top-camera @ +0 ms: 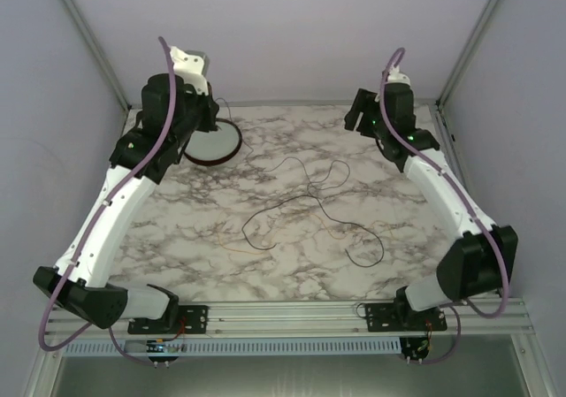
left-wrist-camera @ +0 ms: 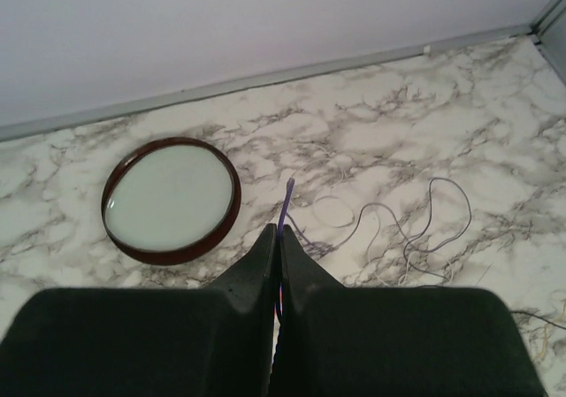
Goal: Zip-tie the wires
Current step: Straighten the cable at the center of the board.
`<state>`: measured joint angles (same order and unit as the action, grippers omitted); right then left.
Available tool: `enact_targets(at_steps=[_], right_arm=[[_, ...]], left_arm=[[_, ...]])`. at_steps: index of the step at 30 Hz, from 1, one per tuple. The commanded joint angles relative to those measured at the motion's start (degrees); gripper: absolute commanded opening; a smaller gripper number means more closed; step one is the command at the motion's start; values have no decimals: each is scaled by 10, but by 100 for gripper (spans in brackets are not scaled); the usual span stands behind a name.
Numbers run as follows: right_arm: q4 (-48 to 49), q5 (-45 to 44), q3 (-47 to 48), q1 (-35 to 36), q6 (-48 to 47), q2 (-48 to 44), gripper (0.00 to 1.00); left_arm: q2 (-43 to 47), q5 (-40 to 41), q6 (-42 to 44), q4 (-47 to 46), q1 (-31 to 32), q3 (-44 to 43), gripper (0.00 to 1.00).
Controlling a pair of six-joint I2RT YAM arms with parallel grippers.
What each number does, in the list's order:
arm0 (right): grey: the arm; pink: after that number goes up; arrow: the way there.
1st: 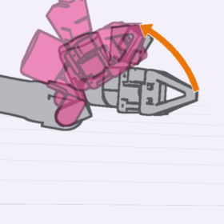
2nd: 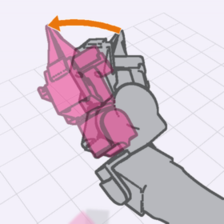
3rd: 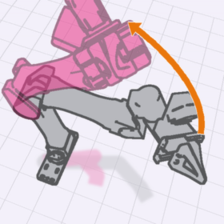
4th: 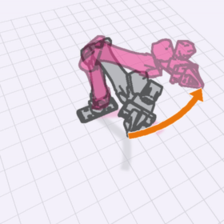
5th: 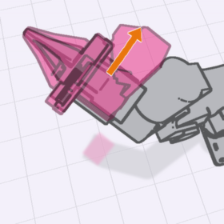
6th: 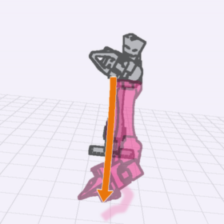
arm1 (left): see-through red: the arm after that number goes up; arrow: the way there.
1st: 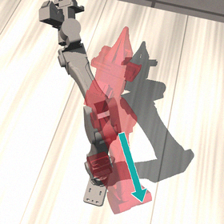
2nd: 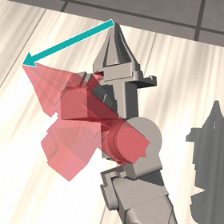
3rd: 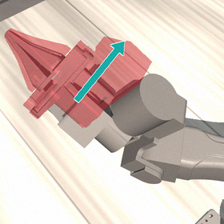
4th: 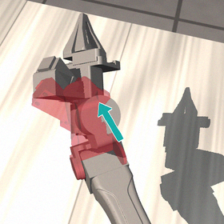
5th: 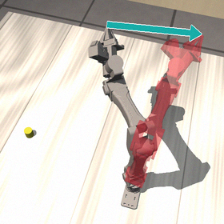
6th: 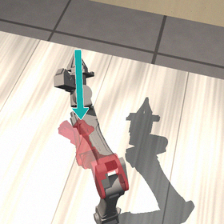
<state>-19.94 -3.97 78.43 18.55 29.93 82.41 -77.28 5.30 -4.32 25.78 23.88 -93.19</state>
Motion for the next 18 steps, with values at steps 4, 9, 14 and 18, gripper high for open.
enact_targets(at_steps=[4,9,14,18], right_arm=[[-11,-7,25,0,-33,145,69],[-42,-29,57,0,-31,234,65],[-42,-15,77,17,-14,282,61],[-42,-25,90,36,-6,312,59]], left_arm=[[27,10,-3,-5,-4,27,0],[35,2,-4,-1,-4,29,0],[42,-7,-10,-3,-5,33,0],[46,-10,-9,-3,-5,36,0]])
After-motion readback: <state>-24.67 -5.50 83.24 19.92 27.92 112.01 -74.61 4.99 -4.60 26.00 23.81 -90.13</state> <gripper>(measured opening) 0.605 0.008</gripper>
